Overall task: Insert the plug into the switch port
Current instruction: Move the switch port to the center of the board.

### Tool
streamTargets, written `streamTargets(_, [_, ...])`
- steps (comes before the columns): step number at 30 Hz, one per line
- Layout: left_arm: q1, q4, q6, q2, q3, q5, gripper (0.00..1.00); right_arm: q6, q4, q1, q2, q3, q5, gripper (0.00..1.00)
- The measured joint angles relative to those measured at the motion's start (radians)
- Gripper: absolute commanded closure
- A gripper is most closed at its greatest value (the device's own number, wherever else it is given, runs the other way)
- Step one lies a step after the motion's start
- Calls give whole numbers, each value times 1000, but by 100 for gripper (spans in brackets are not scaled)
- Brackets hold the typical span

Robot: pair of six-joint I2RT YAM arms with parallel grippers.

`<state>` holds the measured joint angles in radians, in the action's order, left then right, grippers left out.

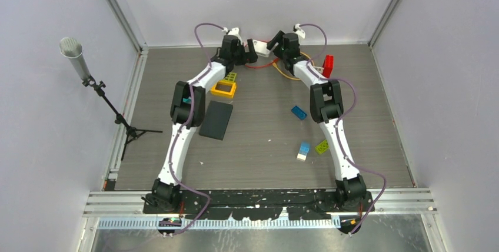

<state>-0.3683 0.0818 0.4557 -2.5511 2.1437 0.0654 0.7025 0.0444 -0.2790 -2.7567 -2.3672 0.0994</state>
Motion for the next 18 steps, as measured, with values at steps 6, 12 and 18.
streamTargets(6, [20,-62,20,-50,127,18,0,50,25,12,-19,-14,-35,24])
streamTargets(12, [31,-127,63,-163,287,19,0,88,53,22,-37,-25,-68,25])
streamTargets(18, [36,-206,144,-292,362,25,0,130,95,27,-74,-60,-99,26])
